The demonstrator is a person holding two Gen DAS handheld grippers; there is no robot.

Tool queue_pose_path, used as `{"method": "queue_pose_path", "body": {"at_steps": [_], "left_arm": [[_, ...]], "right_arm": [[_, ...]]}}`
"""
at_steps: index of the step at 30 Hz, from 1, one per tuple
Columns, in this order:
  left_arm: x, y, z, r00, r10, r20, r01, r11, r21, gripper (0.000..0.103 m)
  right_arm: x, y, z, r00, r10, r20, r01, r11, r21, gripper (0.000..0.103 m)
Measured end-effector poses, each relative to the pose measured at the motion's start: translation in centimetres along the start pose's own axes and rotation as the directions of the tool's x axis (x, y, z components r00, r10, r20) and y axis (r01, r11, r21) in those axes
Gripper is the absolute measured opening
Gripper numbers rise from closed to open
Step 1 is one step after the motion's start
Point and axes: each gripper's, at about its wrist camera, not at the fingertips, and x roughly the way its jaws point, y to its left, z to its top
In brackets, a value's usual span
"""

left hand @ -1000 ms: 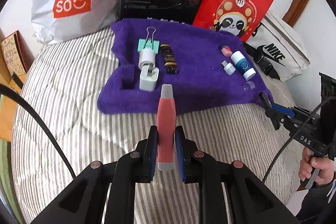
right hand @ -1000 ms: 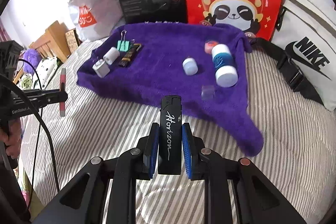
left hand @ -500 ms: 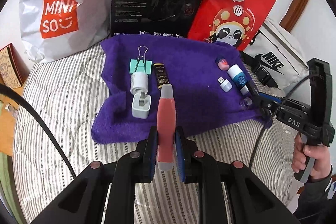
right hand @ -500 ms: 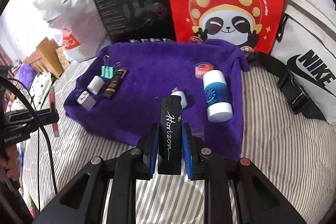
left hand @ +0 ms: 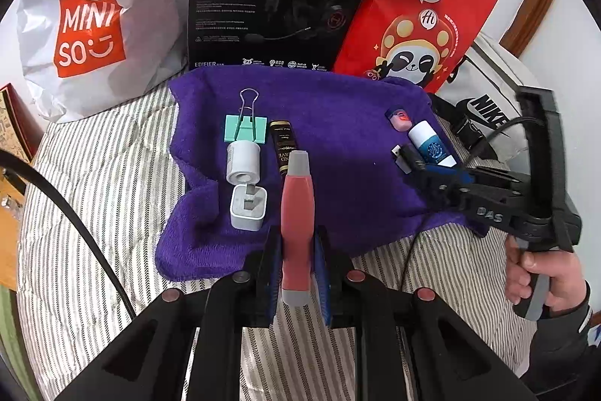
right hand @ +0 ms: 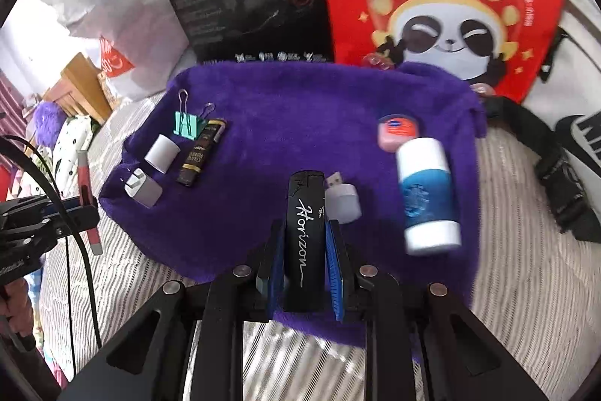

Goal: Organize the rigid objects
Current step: 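Lower the Horizon stick beside the USB light and open the right gripper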

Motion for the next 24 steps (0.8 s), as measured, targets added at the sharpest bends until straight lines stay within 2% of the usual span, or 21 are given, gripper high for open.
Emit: {"method": "queue_pose_path", "body": {"at_steps": [5, 11, 24], "left_arm": [[0.2, 0.6, 0.1, 1.0, -0.01, -0.001, 0.01, 1.0, -0.017, 0.016], [0.4, 0.3, 0.2, 1.0, -0.02, -0.002, 0.02, 1.0, -0.006, 0.016], [0.3, -0.6, 0.7, 1.0, -0.019, 0.0, 0.019, 1.0, 0.018, 0.016]], "right_arm": [[1.8, 0.5, 0.1, 0.999, -0.03, -0.032, 0.03, 0.999, -0.022, 0.022], [2.4, -0.7, 0.1, 0.996, -0.077, -0.037, 0.077, 0.997, 0.006, 0.022], [2.5, -0.5, 0.0, 0.995, -0.091, -0.029, 0.091, 0.996, -0.007, 0.023]]}}
